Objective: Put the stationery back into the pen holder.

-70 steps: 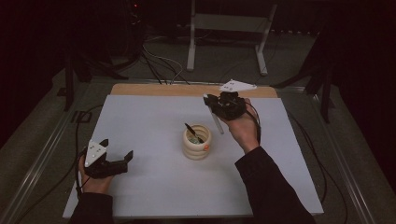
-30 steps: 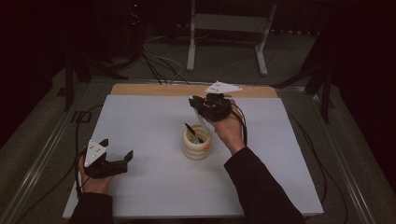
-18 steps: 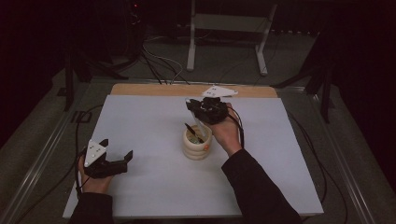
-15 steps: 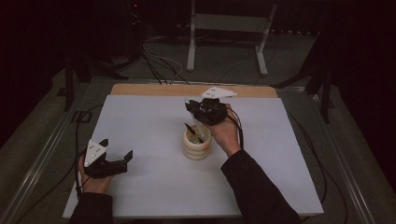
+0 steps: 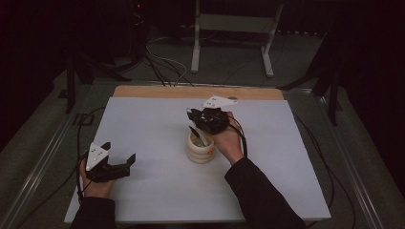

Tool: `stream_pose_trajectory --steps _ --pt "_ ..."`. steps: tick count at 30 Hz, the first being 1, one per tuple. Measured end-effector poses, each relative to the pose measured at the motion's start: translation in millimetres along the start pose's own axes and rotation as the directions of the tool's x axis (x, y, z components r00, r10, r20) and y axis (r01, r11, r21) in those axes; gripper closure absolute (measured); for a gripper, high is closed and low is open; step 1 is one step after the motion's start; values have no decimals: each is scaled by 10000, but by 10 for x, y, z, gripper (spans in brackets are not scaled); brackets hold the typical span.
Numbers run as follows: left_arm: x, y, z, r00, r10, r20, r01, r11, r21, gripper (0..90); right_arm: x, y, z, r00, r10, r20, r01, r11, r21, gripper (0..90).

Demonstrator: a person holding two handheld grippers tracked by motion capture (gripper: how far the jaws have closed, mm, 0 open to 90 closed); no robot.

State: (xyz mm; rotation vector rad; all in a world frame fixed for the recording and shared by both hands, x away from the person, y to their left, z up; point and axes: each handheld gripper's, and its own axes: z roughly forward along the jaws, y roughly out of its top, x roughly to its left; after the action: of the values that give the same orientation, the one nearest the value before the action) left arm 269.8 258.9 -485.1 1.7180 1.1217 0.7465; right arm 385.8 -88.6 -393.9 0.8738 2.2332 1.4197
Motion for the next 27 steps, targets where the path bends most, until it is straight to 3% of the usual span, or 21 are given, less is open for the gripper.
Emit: stream_pose_trajectory --steps 27 --pt "-10 -1 8 10000 11 9 -11 10000 33 1 69 -136 -8 9992 -388 -55 387 9991 -155 785"
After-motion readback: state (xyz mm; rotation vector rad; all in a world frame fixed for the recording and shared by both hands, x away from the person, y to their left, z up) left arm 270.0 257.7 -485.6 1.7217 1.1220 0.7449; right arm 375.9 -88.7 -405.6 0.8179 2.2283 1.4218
